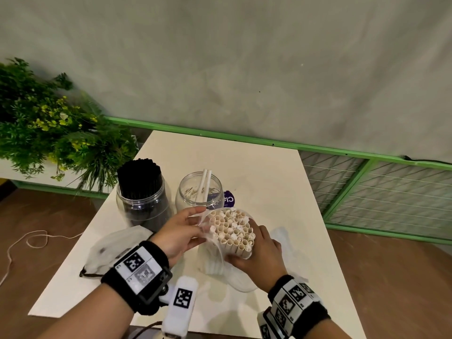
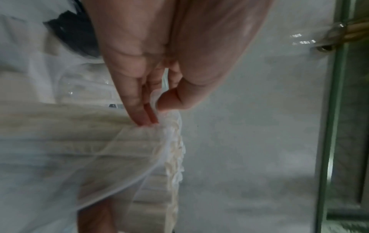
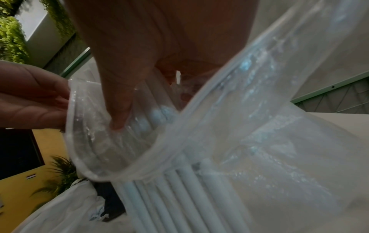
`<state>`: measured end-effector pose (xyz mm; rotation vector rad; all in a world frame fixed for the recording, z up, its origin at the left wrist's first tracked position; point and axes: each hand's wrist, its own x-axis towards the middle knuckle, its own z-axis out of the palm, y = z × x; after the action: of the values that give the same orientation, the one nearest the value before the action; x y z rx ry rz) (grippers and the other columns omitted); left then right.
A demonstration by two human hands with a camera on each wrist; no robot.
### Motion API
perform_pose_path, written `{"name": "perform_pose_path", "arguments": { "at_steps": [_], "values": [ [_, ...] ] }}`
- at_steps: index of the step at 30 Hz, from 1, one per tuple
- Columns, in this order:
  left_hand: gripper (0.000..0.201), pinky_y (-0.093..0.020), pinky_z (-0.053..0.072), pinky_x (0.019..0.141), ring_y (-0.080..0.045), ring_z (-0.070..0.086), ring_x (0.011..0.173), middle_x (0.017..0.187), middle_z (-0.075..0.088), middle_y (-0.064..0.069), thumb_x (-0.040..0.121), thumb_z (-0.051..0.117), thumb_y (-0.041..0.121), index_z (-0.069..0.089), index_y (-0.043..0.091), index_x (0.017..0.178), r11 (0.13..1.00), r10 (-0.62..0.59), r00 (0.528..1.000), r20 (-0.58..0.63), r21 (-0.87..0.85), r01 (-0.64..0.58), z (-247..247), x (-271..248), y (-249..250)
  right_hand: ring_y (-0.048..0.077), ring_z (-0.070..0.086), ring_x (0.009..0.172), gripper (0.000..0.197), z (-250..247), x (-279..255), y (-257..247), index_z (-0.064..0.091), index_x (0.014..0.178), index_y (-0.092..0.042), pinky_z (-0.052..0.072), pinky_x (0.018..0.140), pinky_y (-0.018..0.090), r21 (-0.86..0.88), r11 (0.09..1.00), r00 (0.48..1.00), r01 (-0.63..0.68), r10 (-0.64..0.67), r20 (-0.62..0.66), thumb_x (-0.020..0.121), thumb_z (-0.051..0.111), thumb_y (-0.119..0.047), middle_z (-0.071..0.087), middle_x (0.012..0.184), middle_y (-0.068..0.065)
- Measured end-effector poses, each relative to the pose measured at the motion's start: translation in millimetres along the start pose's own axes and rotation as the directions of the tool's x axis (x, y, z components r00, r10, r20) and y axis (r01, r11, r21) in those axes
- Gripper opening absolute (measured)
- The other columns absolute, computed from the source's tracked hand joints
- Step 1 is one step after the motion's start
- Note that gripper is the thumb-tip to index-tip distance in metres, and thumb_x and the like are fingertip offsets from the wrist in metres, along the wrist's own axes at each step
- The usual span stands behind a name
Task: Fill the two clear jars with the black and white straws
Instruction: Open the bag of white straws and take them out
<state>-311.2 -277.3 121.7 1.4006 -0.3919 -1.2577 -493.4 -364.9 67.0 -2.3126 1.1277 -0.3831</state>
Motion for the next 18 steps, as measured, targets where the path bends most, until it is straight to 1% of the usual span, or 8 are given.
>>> {"name": "perform_pose_path", "arguments": {
  "at_steps": [4,7,9,12,13,15,17,18],
  "values": [
    [0.047,-0.026,0.046,0.061,-0.014,0.054,0.084,0.104,0.053,-0.004,0.085,0.058,0.001,0.048,0.03,0.12,0.985,-0.012,0.995,-0.096,0.173,0.029,5.9,-1.4,-1.1,0.001,0.04,0.118,0.101,2.7,-0.5,0.7,0.022,0.142,-0.041,0.034,0.092,0.031,-0.015,1.0,1.0,-0.016,0.015,-0.025,0.054,0.059,-0.074,0.045,0.118,-0.023],
    [0.04,-0.026,0.048,0.053,-0.017,0.054,0.077,0.102,0.057,-0.007,0.087,0.054,0.007,0.047,0.031,0.118,0.983,-0.042,0.995,-0.092,0.176,0.058,8.9,0.1,-0.8,0.002,0.042,0.118,0.1,3.3,-0.8,-1.1,0.024,0.142,-0.039,0.033,0.091,0.03,-0.012,1.0,1.0,-0.014,0.013,-0.028,0.056,0.06,-0.074,0.045,0.117,-0.021],
    [0.039,-0.032,0.054,0.062,-0.021,0.061,0.081,0.105,0.062,-0.01,0.087,0.05,-0.001,0.049,0.027,0.115,0.992,-0.041,0.998,-0.046,0.113,0.046,10.7,0.1,-1.1,0.003,0.041,0.119,0.102,2.4,-0.7,-2.1,0.024,0.142,-0.038,0.033,0.092,0.03,-0.012,1.0,1.0,-0.019,0.019,-0.017,0.052,0.052,-0.076,0.045,0.118,-0.019],
    [0.041,-0.04,0.054,0.077,-0.023,0.063,0.088,0.109,0.064,-0.01,0.087,0.051,-0.008,0.052,0.024,0.113,0.994,0.003,1.0,-0.029,0.111,0.0,9.1,2.7,-5.8,0.004,0.041,0.121,0.104,0.8,-0.5,-0.6,0.022,0.144,-0.037,0.032,0.094,0.031,-0.016,1.0,1.0,-0.018,0.018,-0.005,0.05,0.046,-0.076,0.044,0.122,-0.017],
    [0.042,-0.043,0.053,0.08,-0.024,0.063,0.087,0.106,0.064,-0.01,0.087,0.049,-0.01,0.053,0.023,0.113,0.994,0.002,0.999,-0.033,0.113,0.002,8.1,4.3,-7.2,0.005,0.041,0.121,0.105,0.5,-0.5,0.1,0.021,0.144,-0.037,0.032,0.094,0.03,-0.016,1.0,1.0,-0.017,0.017,0.004,0.05,0.045,-0.076,0.044,0.123,-0.017],
    [0.039,-0.042,0.053,0.074,-0.023,0.062,0.073,0.088,0.064,-0.01,0.087,0.044,-0.012,0.056,0.018,0.109,0.997,-0.021,0.998,-0.057,0.076,0.025,6.5,7.8,-8.7,0.005,0.04,0.121,0.106,1.0,-0.4,1.9,0.019,0.145,-0.037,0.031,0.095,0.03,-0.016,1.0,1.0,-0.01,0.01,0.022,0.05,0.046,-0.076,0.043,0.123,-0.017],
    [0.022,-0.038,0.049,0.071,-0.022,0.06,0.068,0.079,0.061,-0.008,0.089,0.045,-0.002,0.059,0.01,0.101,0.998,-0.042,0.995,-0.088,0.043,0.046,6.5,12.1,-9.2,0.004,0.041,0.121,0.107,1.7,0.0,3.7,0.019,0.145,-0.037,0.029,0.097,0.029,-0.003,1.0,0.999,-0.007,0.007,0.034,0.05,0.047,-0.076,0.042,0.123,-0.017],
    [0.016,-0.038,0.048,0.076,-0.023,0.061,0.077,0.084,0.063,-0.009,0.091,0.048,0.009,0.061,0.007,0.099,0.997,-0.047,0.994,-0.099,0.057,0.053,7.1,14.1,-9.2,0.004,0.041,0.121,0.107,1.7,0.5,4.3,0.019,0.145,-0.036,0.028,0.097,0.029,0.006,1.0,0.999,-0.008,0.008,0.038,0.051,0.048,-0.076,0.042,0.123,-0.017]
  ]
}}
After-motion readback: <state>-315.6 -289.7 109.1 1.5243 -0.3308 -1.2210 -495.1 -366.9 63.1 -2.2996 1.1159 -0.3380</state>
